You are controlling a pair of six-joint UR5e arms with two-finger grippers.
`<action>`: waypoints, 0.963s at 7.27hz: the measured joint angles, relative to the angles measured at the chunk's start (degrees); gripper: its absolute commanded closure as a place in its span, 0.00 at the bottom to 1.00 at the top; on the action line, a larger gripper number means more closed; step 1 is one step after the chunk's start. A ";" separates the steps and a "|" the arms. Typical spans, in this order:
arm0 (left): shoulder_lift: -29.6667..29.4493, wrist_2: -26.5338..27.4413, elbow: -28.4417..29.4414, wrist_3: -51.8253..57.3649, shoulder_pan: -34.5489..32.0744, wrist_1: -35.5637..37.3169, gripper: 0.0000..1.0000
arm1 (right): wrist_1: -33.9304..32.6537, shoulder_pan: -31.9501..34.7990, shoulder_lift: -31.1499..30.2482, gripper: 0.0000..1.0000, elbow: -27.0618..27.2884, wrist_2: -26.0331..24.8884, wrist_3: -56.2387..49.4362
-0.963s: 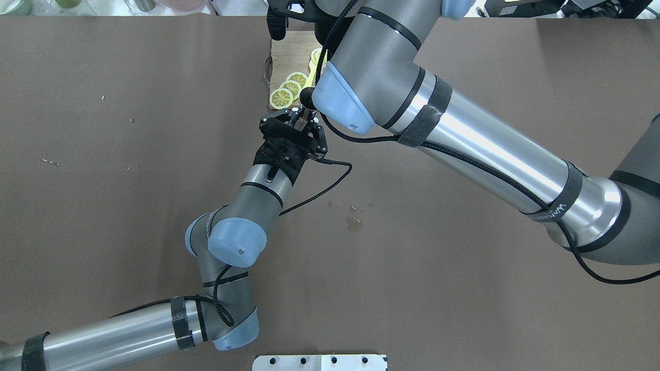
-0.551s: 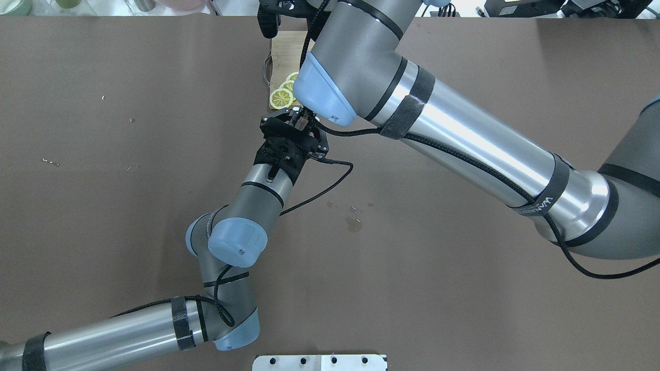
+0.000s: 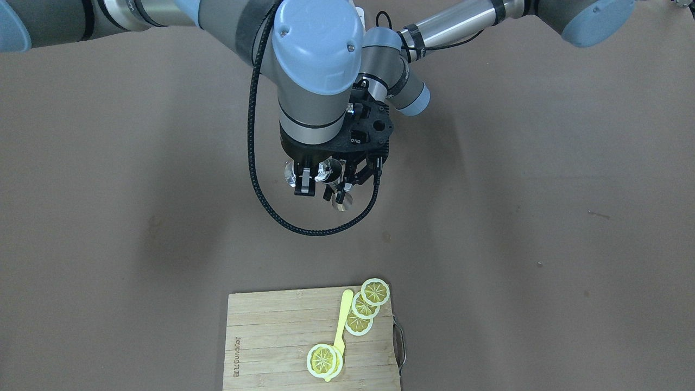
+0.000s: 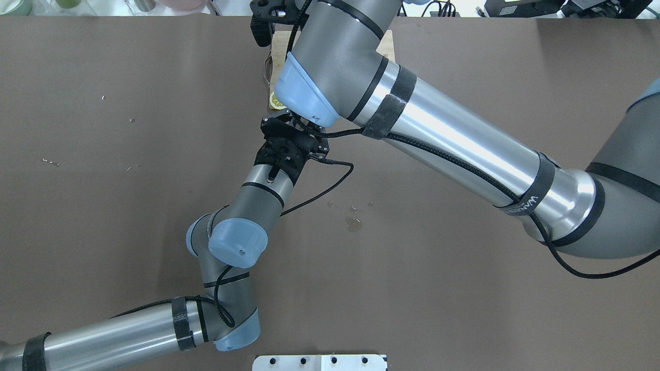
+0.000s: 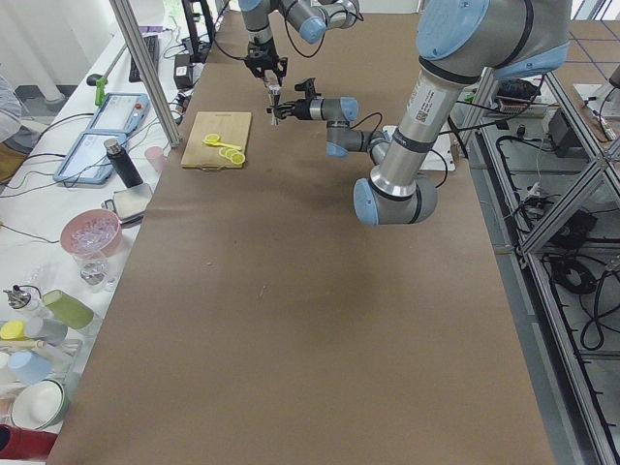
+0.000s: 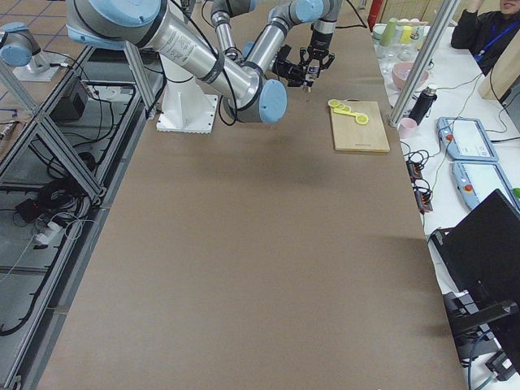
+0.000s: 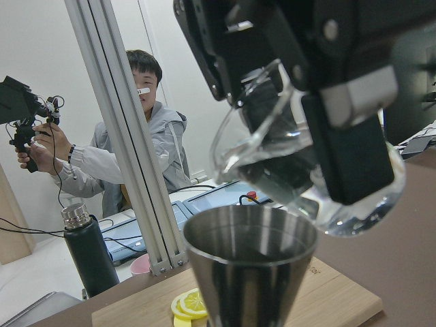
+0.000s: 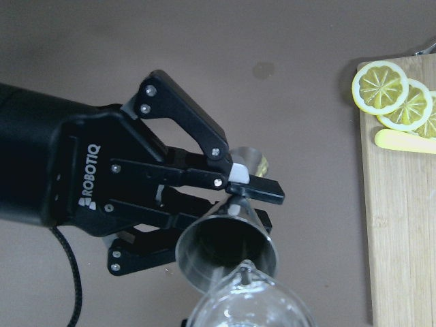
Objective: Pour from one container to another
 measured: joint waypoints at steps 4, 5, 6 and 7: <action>-0.06 0.00 -0.04 0.00 0.00 0.00 1.00 | -5.38 0.00 1.22 1.00 -0.44 -0.93 -2.70; -0.05 0.00 -0.05 0.00 0.00 -0.02 1.00 | -6.25 0.01 1.50 1.00 -0.76 -1.25 -3.49; -0.03 0.00 -0.04 0.00 0.00 -0.05 1.00 | -6.93 0.00 1.81 1.00 -1.27 -1.60 -4.52; -0.02 0.00 -0.02 0.00 0.00 -0.06 1.00 | -7.32 0.01 2.09 1.00 -1.73 -2.00 -5.24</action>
